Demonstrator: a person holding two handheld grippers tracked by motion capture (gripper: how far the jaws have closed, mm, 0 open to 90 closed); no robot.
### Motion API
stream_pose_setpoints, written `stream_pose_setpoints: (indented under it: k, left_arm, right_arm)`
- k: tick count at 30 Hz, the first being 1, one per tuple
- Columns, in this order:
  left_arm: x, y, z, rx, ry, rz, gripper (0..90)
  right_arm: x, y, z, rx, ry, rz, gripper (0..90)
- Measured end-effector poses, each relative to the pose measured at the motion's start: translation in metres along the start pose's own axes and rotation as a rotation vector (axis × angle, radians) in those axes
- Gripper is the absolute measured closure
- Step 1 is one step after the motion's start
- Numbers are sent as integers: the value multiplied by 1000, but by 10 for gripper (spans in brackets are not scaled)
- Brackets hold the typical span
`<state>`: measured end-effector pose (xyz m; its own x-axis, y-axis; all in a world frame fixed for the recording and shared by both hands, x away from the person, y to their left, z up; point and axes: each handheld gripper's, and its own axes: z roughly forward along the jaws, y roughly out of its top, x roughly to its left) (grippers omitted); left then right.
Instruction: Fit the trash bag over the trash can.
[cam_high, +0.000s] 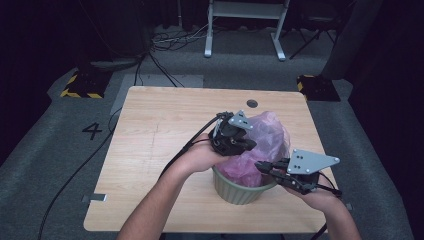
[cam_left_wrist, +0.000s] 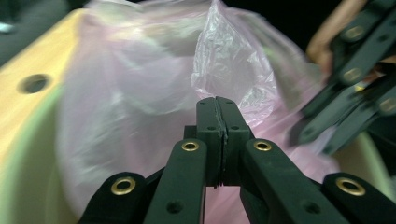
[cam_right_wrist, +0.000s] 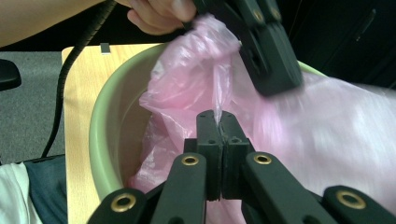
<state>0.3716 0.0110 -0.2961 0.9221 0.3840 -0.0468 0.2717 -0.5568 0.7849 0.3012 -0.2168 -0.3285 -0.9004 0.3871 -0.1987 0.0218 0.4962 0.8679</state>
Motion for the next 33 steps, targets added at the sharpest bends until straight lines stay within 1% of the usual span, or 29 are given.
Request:
stream_pose_setpoints:
  k: [2, 3, 5, 6, 9, 11, 12, 13, 14, 15, 17, 18, 20, 21, 23, 24, 25, 26, 28, 31, 33]
  left_arm:
    - [3, -6, -9, -23, 32, -30, 893]
    - [5, -11, -15, -39, 55, -59, 893]
    - [9, -20, -26, -61, 84, -98, 893]
    - [11, -25, -30, -61, 92, -111, 892]
    - [12, -39, -44, -78, 118, -126, 892]
    - [13, -47, -52, -91, 127, -138, 892]
    - [14, -50, -55, -90, 135, -144, 891]
    - [14, -53, -57, -99, 156, -149, 891]
    - [16, -55, -59, -105, 163, -158, 892]
    - [19, -58, -61, -106, 155, -168, 892]
    - [24, -63, -63, -108, 178, -190, 892]
    - [28, -66, -65, -105, 175, -202, 892]
    - [32, -71, -65, -94, 210, -219, 892]
    - [33, -73, -66, -95, 207, -232, 892]
    - [36, -79, -68, -103, 212, -248, 892]
    - [37, -82, -69, -104, 210, -254, 892]
    - [38, -86, -70, -113, 203, -262, 892]
    - [39, -89, -71, -116, 201, -270, 891]
    - [39, -93, -72, -118, 201, -262, 890]
    - [35, -97, -74, -132, 197, -259, 889]
    - [31, -98, -75, -140, 186, -232, 888]
  right_arm:
    - [-1, -4, -7, -8, -11, 12, 893]
    - [-2, -6, -9, -14, -13, 20, 893]
    - [-3, -11, -18, -26, -24, 45, 894]
    - [-3, -14, -21, -28, -29, 49, 894]
    - [-2, -20, -30, -29, -43, 61, 893]
    - [0, -24, -36, -44, -38, 74, 893]
    - [0, -25, -38, -51, -39, 79, 893]
    - [1, -26, -41, -58, -41, 83, 893]
    - [0, -27, -43, -62, -46, 88, 894]
    - [0, -28, -46, -63, -48, 93, 894]
    - [-1, -33, -51, -63, -56, 104, 894]
    - [-3, -37, -54, -57, -73, 110, 894]
    - [-7, -44, -61, -73, -77, 136, 894]
    - [-9, -47, -65, -86, -77, 156, 895]
    - [-12, -52, -69, -91, -87, 169, 895]
    - [-12, -55, -71, -102, -82, 181, 895]
    - [-12, -58, -73, -109, -76, 187, 895]
    - [-12, -61, -74, -108, -77, 182, 895]
    - [-12, -65, -76, -112, -75, 195, 895]
    - [-11, -71, -77, -112, -76, 203, 895]
    - [-9, -73, -76, -118, -69, 198, 894]
